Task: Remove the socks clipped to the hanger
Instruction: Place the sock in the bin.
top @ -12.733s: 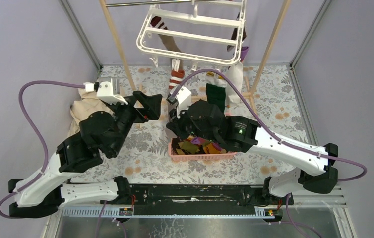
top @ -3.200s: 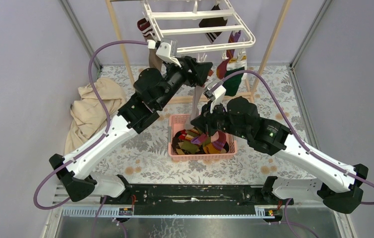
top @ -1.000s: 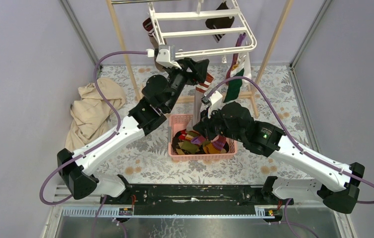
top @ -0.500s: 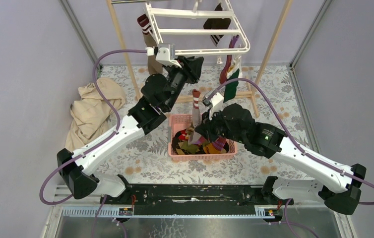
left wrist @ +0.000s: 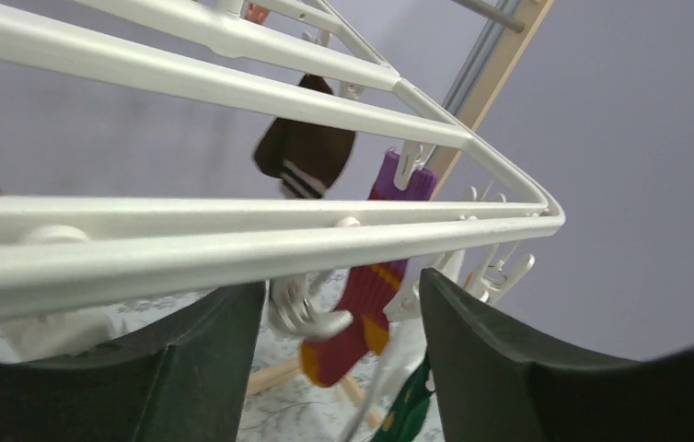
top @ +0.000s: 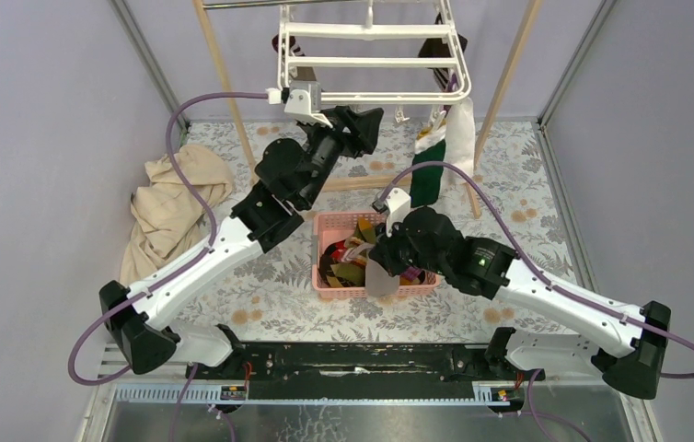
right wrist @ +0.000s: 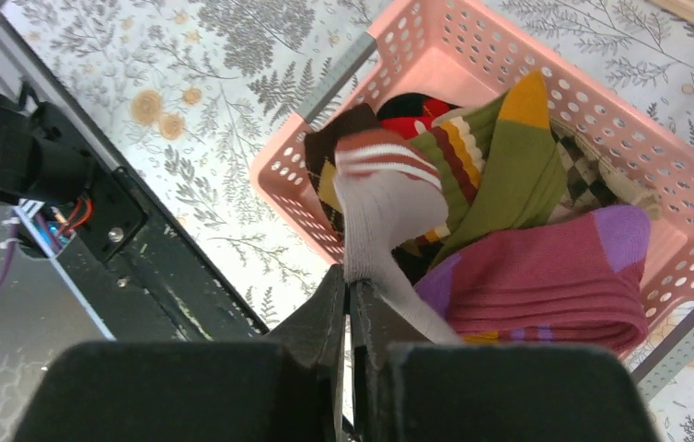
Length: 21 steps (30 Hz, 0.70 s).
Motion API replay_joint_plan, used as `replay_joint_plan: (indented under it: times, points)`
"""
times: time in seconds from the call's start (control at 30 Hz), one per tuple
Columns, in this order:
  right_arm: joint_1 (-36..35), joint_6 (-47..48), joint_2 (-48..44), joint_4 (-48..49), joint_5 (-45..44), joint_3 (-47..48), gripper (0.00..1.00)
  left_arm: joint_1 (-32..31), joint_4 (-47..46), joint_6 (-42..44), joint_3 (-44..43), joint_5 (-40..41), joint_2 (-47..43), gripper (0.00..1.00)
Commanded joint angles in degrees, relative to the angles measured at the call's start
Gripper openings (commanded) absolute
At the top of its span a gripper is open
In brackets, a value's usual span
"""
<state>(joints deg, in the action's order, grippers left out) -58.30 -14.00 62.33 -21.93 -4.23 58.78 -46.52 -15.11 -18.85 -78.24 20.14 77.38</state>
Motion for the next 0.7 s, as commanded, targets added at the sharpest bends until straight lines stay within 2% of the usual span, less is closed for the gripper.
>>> replay_joint_plan:
  times: [0.0,0.07,0.33,0.53,0.67]
  points:
    - [-0.24,-0.67,0.72,4.43,-3.17,-1.92,0.0,0.12,1.41,0.57,0.9,0.1,-2.41,0.75]
    - [-0.23,-0.84,1.71,5.23,-4.45,-2.88,0.0,0.12,2.17,0.48,1.57,0.17,-3.23,0.82]
    - [0.72,-0.97,6.3,9.4,-7.73,-5.96,0.0,0.12,4.2,-0.06,5.31,0.37,-7.55,0.93]
    - [0.94,0.0,11.02,9.83,-9.91,-5.97,0.0,0.12,6.75,-0.92,7.97,-0.31,-11.16,0.93]
    - [1.25,0.25,10.97,9.51,-13.6,-5.4,0.0,0.12,8.42,-1.63,9.67,-0.27,-14.04,0.93]
